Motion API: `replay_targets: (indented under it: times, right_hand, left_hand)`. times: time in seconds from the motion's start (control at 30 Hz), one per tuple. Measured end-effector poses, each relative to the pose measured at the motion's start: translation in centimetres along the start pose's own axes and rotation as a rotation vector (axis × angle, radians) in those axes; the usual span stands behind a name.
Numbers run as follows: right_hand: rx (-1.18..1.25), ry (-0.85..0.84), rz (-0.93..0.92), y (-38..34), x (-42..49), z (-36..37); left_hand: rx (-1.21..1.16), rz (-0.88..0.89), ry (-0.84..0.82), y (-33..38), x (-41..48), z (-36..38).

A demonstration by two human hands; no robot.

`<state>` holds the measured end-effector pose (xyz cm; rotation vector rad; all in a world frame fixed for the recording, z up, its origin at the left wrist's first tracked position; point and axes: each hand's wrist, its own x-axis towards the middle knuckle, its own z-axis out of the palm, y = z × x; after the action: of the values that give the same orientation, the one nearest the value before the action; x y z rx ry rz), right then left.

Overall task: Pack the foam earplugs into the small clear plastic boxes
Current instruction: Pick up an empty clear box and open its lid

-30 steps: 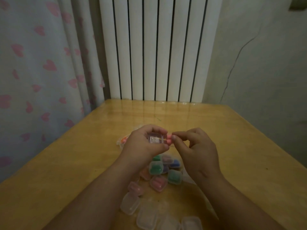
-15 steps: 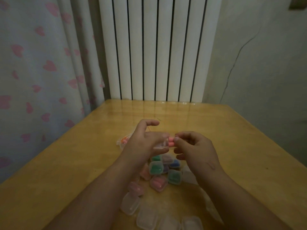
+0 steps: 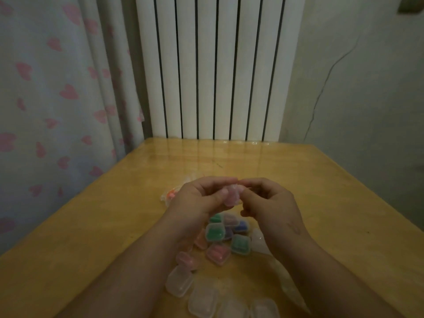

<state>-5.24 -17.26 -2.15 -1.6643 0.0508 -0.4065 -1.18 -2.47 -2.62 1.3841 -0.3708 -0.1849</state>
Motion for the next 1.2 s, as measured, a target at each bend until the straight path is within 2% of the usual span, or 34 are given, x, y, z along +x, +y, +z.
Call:
replay_targets:
  times: [0.13, 0.3, 0.37, 0.47, 0.57, 0.63, 0.77, 0.83, 0.93, 1.0, 1.1, 1.2]
  right_hand:
    - [0.049, -0.043, 0.049, 0.1, 0.0, 0.3]
    - [-0.069, -0.107, 0.005, 0.1, -0.1, 0.1]
    - [-0.116, -0.065, 0.006, 0.0, 0.2, -0.1]
    - [-0.115, 0.06, 0.06, -0.2, 0.9, -1.2]
    - [-0.163, 0.072, 0.112, -0.2, 1.4, -2.4]
    - [-0.254, 0.056, 0.129, 0.3, 1.6, -2.6]
    - [-0.548, 0.134, 0.155, 2.0, 2.6, -2.5]
    - [-0.688, 0.154, 0.21, 2.3, 2.8, -2.4]
    - [-0.812, 0.171, 0.25, 2.6, 2.8, -2.1]
    - [-0.898, 0.111, 0.267, 2.9, 2.8, -1.7]
    - [-0.921, 0.034, 0.244, 2.9, 2.8, -1.2]
    - [-0.816, 0.061, 0.148, 2.4, 2.6, -1.1]
  left_hand:
    - [0.042, 0.024, 0.1, 0.0, 0.2, 0.1]
    - [0.183, 0.079, 0.133, 0.1, 0.3, -0.3]
    - [0.178, 0.098, 0.15, 0.2, 0.4, -0.3]
    - [0.197, 0.138, 0.276, 0.5, 0.7, -0.8]
    - [0.305, 0.169, 0.403, 0.3, 1.1, -1.5]
    - [0.359, 0.192, 0.471, -0.1, 1.4, -1.9]
    - [0.472, 0.146, 0.558, -0.6, 2.0, -2.6]
    - [0.561, 0.126, 0.578, -0.8, 2.1, -2.9]
    - [0.949, 0.112, 0.57, -1.0, 1.9, -3.4]
    - [1.102, 0.036, 0.531, -0.8, 1.8, -3.3]
    - [1.17, -0.047, 0.456, -0.9, 1.9, -3.3]
    - [1.174, -0.003, 0.45, -1.7, 2.1, -3.6]
